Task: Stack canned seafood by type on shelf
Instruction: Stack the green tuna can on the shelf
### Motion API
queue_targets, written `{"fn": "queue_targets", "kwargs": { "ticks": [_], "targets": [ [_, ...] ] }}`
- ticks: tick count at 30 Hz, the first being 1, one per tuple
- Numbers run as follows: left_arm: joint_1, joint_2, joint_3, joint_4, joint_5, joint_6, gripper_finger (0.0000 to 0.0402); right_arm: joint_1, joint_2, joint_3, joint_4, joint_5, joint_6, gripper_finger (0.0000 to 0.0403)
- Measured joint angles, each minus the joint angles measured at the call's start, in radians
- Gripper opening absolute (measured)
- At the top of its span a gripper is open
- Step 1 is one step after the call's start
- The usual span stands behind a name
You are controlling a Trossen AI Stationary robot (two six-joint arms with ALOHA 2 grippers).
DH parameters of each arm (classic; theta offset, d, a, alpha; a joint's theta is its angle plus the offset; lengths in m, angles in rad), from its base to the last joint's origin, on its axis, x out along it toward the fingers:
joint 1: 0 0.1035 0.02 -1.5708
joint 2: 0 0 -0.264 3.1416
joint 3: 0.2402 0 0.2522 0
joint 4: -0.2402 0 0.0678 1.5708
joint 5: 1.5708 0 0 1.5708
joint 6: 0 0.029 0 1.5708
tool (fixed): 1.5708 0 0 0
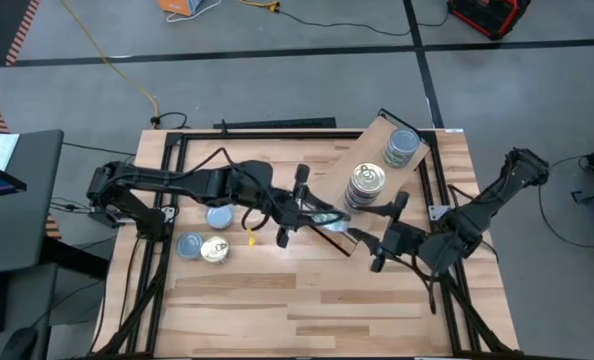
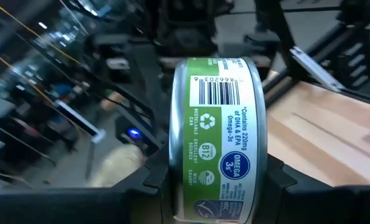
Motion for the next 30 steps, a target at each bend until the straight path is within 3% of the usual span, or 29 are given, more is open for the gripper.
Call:
{"fn": "queue_targets", "kwargs": {
  "ticks": [12,17,30],
  "targets": [
    [0.000,0.000,0.000,0.091,-0.009,0.060,0.0125,-0.112,0.000,0.000,0.112,-0.066,-0.142,0.0277],
    [0.000,0.000,0.002,0.099,-0.017,0.056,0.0125,-0.116,0.000,0.000,0.184,-0.185,-0.211,0.0277],
    [0.000,0.000,0.002,0.113,-0.020,0.035,0.0125,-0.118,0.000,0.000,0.340,-0.251,-0.313,0.0263]
  ]
}}
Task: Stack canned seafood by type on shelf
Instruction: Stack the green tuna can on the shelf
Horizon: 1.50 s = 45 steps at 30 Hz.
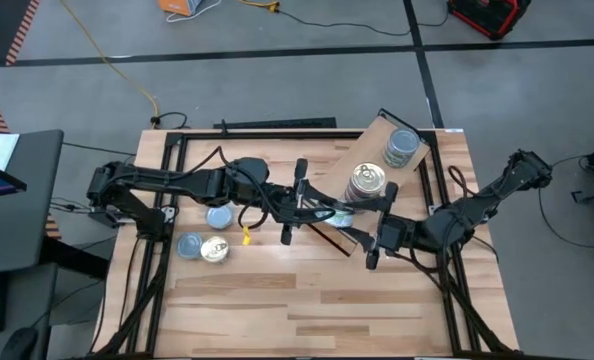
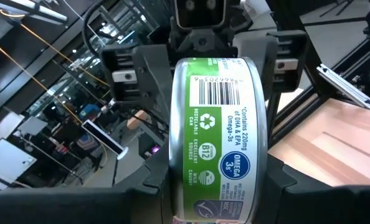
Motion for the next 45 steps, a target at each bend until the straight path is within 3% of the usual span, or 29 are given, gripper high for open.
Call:
{"fn": "queue_targets", "kwargs": {
  "ticks": [7,12,21,28,35,39,45],
  "targets": [
    [0.000,0.000,0.000,-0.011,-0.002,-0.004,0.0145,-0.004,0.000,0.000,0.010,-0.012,-0.009,0.0166],
    [-0.002,-0.001,0.000,-0.019,-0.009,0.020,0.0175,-0.004,-0.008,0.003,0.013,-0.012,0.039,0.0165],
    [-0.004,-0.079,0.000,-0.093,-0.111,0.018,0.0257,-0.001,-0.063,0.072,-0.244,-0.007,0.227,0.0165],
    [-0.019,-0.099,0.001,-0.302,-0.049,-0.062,0.0258,-0.022,-0.130,0.168,-0.396,0.076,0.346,0.0171],
    [-0.093,0.038,0.000,-0.370,-0.048,-0.110,0.0225,-0.221,-0.215,0.298,-0.763,0.053,0.665,0.0169],
    [-0.123,0.164,0.000,-0.315,-0.050,-0.113,0.0211,-0.385,-0.254,0.367,-0.937,-0.067,0.808,0.0171],
    [-0.130,0.328,0.000,-0.111,-0.025,-0.128,0.0192,-0.613,-0.296,0.382,-1.074,-0.281,0.896,0.0171]
  ]
}}
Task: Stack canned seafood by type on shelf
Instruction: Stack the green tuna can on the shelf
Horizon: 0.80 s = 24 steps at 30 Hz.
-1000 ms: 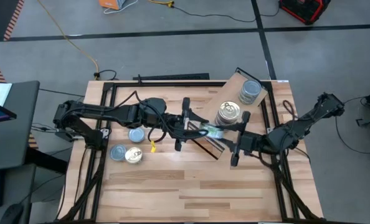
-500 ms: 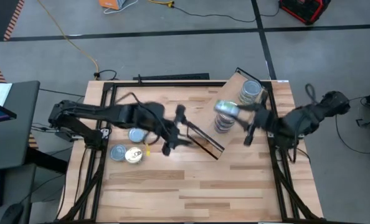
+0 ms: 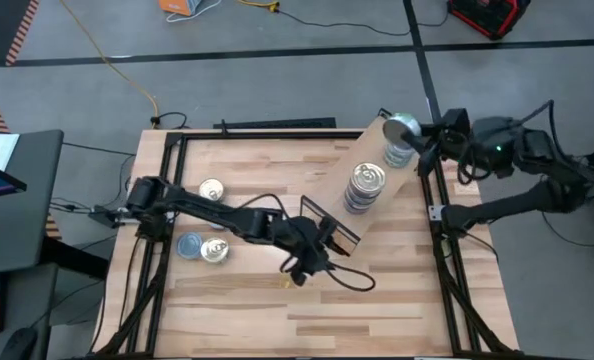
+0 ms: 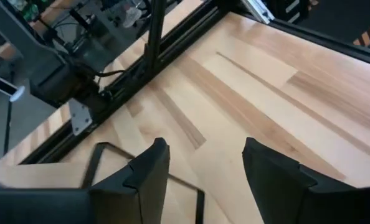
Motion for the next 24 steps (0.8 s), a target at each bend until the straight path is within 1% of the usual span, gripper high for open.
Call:
{"fn": "queue_targets", "kwargs": {
  "ticks": [2,6,10,13,17,21,24],
  "targets": [
    [-0.003,0.021,0.000,0.036,0.001,-0.005,0.0183,-0.068,-0.006,0.000,-0.062,-0.069,0.025,0.0172],
    [-0.023,0.031,0.000,0.054,0.006,-0.005,0.0164,-0.190,-0.007,0.000,-0.155,-0.188,0.045,0.0172],
    [-0.043,0.031,-0.019,0.077,0.007,-0.013,0.0147,-0.293,-0.006,0.000,-0.178,-0.307,0.034,0.0172],
    [-0.059,0.017,-0.114,0.196,0.007,-0.027,0.0138,-0.371,-0.002,0.000,-0.182,-0.372,0.008,0.0172],
    [-0.077,-0.019,-0.293,0.382,-0.029,-0.052,0.0131,-0.474,-0.002,0.000,-0.191,-0.471,-0.022,0.0173],
    [-0.094,-0.087,-0.447,0.521,-0.139,-0.084,0.0130,-0.560,0.005,-0.023,-0.162,-0.561,-0.034,0.0173],
    [-0.103,-0.150,-0.538,0.567,-0.225,-0.100,0.0130,-0.613,0.006,-0.082,-0.120,-0.634,-0.037,0.0173]
  ]
}}
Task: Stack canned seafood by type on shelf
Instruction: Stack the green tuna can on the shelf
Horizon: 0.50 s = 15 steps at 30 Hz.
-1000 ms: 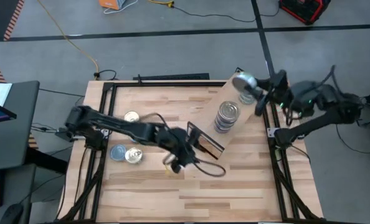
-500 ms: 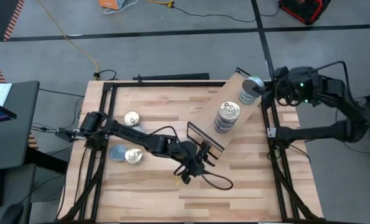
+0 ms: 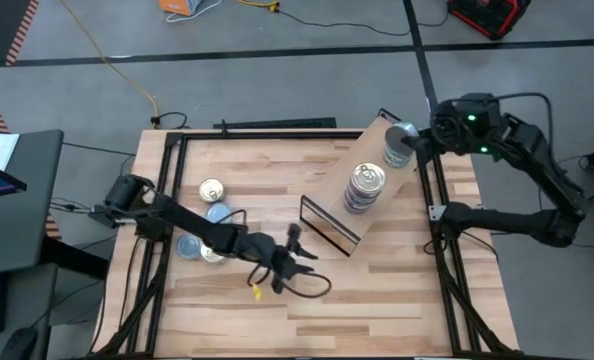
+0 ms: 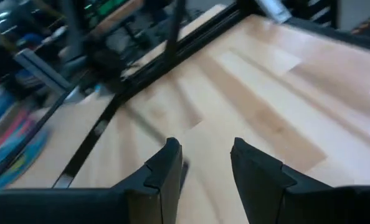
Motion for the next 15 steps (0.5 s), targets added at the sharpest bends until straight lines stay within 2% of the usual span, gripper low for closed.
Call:
{"fn": "queue_targets", "kwargs": {
  "ticks": [4,7,15],
  "targets": [
    [-0.009,-0.090,-0.096,0.062,-0.083,-0.011,0.0130,-0.072,0.002,-0.084,0.073,-0.089,-0.002,0.0173],
    [-0.013,-0.168,-0.152,0.086,-0.102,-0.012,0.0130,-0.117,0.001,-0.121,0.121,-0.159,-0.005,0.0173],
    [-0.013,-0.308,-0.231,0.075,-0.115,-0.024,0.0130,-0.174,-0.052,-0.183,0.149,-0.193,-0.025,0.0173]
  ]
}}
